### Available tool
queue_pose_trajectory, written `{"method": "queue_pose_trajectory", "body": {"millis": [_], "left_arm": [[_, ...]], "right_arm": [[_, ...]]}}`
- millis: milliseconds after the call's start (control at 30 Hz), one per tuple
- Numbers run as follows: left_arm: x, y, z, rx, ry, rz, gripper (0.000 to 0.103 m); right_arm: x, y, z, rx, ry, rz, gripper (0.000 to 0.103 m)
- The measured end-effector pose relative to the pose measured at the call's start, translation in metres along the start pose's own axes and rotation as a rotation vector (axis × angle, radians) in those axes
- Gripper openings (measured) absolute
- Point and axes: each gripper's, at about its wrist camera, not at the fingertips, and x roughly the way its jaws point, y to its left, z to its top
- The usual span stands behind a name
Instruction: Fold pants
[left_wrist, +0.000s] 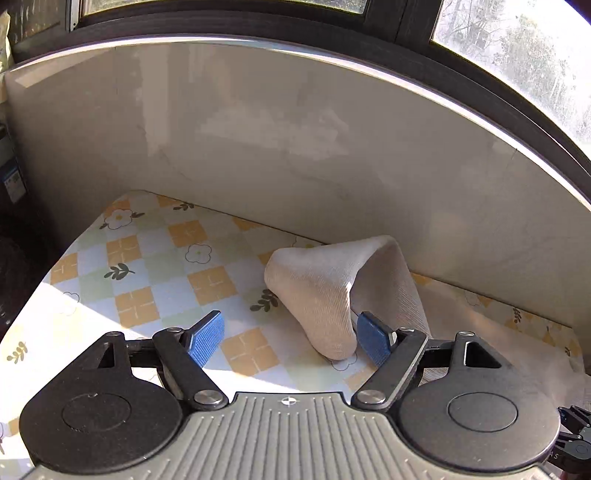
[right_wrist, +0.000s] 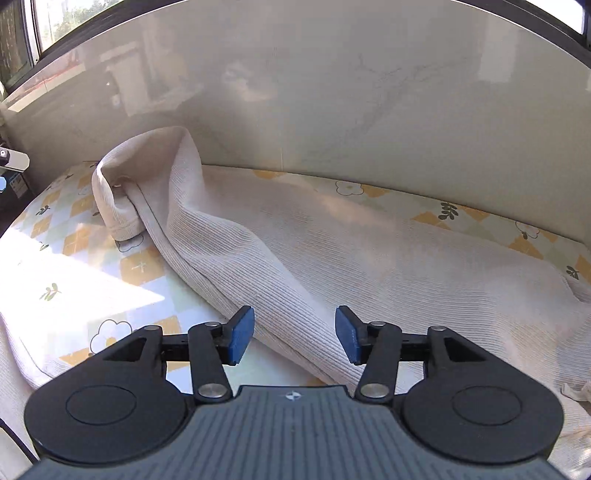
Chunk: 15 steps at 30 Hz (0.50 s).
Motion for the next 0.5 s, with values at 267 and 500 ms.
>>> {"method": "queue_pose_trajectory", "body": {"millis": [267,500], "left_arm": [[0.118,-0.044,-0.016,0.128,0.152,-0.027,0.082],[0.162,-0.036,-0.018,0.145,0.188,0.035,0.066]], "right_arm": [[0.040,0.000,-0.002,-0.022,0.070,-0.017,0.076],[0.050,-0.002,-0.006,-0.071,0.127,-0.010,0.047]]}}
